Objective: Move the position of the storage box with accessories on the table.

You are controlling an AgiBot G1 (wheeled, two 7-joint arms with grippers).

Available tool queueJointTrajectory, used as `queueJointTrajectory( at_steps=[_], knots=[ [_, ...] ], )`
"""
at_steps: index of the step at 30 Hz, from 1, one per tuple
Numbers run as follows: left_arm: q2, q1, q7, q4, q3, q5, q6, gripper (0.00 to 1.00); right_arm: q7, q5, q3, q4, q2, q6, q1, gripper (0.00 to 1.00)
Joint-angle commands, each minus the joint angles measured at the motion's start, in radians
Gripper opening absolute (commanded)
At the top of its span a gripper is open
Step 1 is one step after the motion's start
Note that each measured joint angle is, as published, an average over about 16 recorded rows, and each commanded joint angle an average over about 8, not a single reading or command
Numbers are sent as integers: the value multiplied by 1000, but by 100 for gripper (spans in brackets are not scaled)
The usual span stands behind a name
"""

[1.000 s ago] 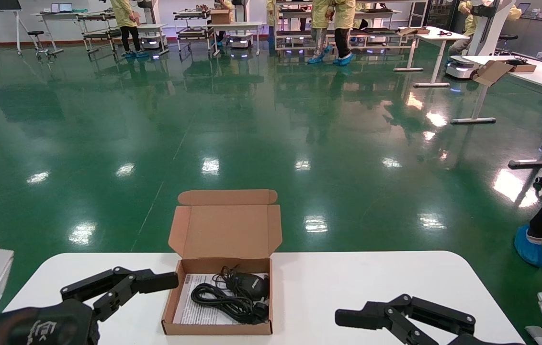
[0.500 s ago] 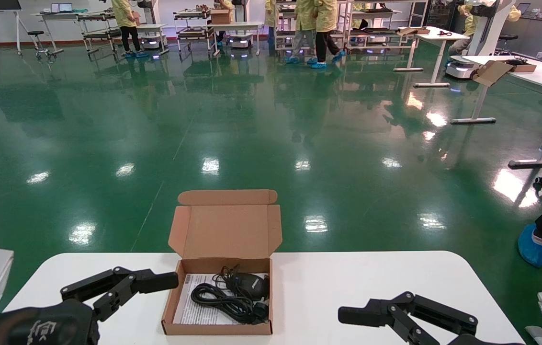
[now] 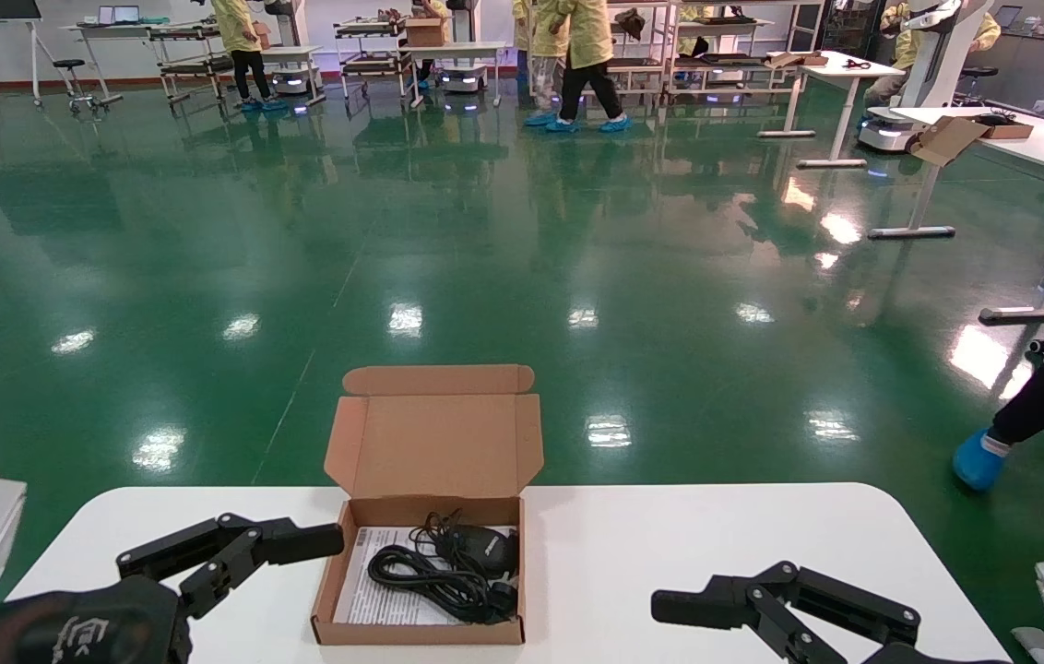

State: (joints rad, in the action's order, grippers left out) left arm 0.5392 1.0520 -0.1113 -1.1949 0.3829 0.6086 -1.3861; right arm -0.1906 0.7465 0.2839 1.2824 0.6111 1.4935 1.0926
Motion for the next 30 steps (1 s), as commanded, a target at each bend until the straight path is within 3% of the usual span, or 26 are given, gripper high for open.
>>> queueJointTrajectory(
  at_steps=[1, 7, 12, 20, 30],
  knots=[
    [0, 0, 0, 0, 0, 0, 0, 100, 3, -2, -2, 2, -2, 0, -6, 100],
    [0, 0, 0, 0, 0, 0, 0, 100, -35, 76, 32, -39, 23, -4, 112, 100],
    [0, 0, 0, 0, 0, 0, 0, 100, -83, 170, 89, -160, 101, -8, 253, 100],
    [0, 0, 0, 0, 0, 0, 0, 100, -71, 305, 170, -455, 300, -84, 413, 100],
    [0, 0, 0, 0, 0, 0, 0, 100, 61, 424, 238, -796, 572, -247, 513, 100]
  ],
)
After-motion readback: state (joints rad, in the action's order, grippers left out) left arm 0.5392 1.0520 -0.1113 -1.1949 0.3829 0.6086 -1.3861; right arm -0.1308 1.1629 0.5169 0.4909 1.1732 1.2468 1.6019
